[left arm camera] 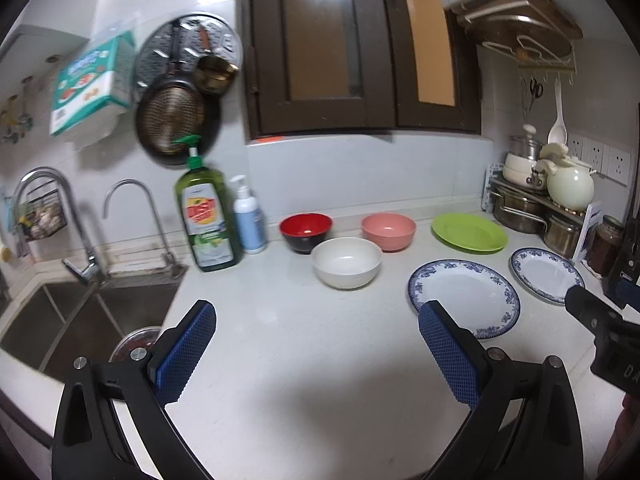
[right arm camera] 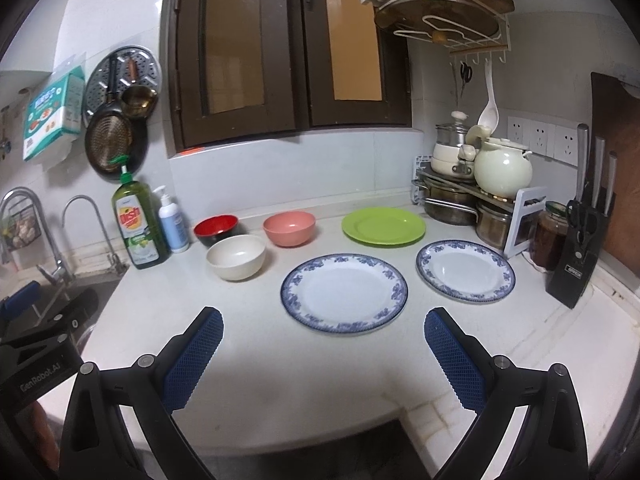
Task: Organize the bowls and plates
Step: 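Move both tools to the larger blue-and-white plate and close on its rim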
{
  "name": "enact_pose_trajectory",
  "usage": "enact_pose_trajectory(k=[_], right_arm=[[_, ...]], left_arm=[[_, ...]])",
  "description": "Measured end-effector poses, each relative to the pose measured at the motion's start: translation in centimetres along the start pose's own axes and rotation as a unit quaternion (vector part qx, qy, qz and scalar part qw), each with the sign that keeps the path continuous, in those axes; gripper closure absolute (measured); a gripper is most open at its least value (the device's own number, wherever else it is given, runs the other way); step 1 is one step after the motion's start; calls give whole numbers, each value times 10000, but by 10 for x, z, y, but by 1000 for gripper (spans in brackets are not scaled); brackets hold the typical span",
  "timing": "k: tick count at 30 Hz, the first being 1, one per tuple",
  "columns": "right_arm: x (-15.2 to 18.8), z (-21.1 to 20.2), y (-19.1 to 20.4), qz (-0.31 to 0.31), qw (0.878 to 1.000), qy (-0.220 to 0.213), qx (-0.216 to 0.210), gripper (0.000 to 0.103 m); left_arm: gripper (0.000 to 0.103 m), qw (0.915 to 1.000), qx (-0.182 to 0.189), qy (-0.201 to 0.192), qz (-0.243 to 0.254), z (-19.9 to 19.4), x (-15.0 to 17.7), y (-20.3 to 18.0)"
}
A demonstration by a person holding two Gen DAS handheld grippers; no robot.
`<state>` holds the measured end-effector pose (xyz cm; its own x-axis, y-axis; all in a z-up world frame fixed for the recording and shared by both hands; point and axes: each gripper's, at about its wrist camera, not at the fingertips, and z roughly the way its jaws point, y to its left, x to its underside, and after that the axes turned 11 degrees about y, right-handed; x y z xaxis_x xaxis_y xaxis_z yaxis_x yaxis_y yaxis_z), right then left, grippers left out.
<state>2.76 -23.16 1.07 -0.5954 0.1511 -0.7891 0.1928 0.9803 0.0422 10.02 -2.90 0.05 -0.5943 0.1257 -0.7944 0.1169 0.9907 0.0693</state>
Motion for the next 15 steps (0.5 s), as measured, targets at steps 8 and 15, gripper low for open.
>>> enact_pose_trajectory(k=[8, 15], right_arm=[[-36, 70, -27, 191, 9995, 205, 137, 1], [-52, 129, -66, 403, 9974, 586, 122, 1]], left_arm=[[0, 9995, -2, 236, 206, 72, -32, -41], [0, 9985, -18, 467, 285, 118, -45, -74]])
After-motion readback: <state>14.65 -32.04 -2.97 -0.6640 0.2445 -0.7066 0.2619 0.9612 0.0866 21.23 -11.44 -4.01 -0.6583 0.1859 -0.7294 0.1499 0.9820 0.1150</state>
